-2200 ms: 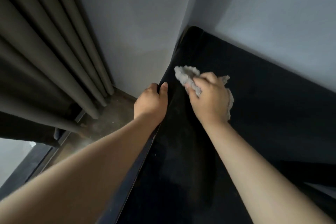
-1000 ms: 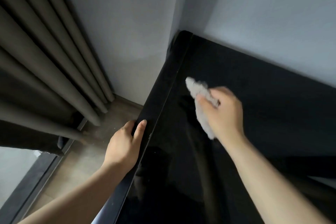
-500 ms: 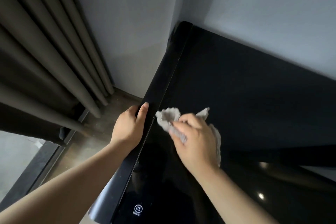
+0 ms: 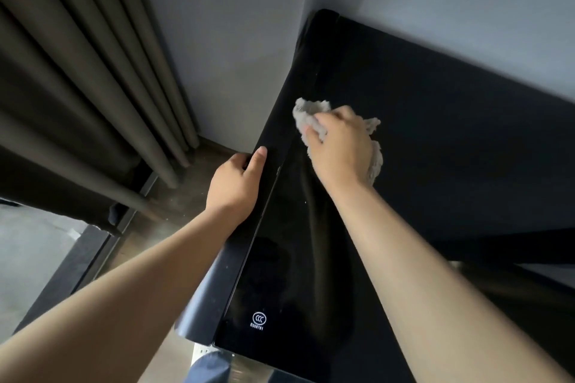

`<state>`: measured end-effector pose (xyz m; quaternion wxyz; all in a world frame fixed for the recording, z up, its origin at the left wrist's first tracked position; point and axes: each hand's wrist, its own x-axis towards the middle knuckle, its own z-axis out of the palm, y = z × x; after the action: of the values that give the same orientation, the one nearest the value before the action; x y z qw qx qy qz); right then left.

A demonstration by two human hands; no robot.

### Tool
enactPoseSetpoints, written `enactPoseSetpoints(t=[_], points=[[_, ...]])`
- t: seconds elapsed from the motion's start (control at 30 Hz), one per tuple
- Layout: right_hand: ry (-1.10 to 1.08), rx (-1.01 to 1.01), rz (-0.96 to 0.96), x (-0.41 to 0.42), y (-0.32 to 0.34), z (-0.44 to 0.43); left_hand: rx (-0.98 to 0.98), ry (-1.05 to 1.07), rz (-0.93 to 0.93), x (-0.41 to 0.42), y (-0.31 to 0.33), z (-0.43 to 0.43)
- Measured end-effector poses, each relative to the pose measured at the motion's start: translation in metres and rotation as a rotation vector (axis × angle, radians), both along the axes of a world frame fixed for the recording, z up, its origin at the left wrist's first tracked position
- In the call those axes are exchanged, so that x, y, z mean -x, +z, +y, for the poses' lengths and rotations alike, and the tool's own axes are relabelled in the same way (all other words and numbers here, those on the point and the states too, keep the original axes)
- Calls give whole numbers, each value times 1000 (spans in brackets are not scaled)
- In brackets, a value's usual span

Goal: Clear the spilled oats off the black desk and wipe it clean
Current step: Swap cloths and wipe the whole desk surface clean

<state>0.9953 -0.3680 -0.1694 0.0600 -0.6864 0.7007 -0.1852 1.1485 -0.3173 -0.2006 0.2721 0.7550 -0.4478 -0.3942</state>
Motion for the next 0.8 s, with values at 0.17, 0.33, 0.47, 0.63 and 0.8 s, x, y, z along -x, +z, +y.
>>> enactPoseSetpoints(t=[0.17, 0.33, 0.47, 0.63, 0.8], points=[[190, -23, -64, 3, 6, 96, -31, 16, 126, -12, 5, 27], [205, -221, -311, 29, 41, 96, -25, -82, 74, -27, 6, 83], [-63, -93, -380, 39, 56, 26, -35, -64, 89, -27, 7, 87], [-75, -71, 24, 1, 1, 33, -30, -34, 117, -25, 7, 88], [136, 4, -53, -13, 4, 136, -47, -23, 138, -24, 9, 88]])
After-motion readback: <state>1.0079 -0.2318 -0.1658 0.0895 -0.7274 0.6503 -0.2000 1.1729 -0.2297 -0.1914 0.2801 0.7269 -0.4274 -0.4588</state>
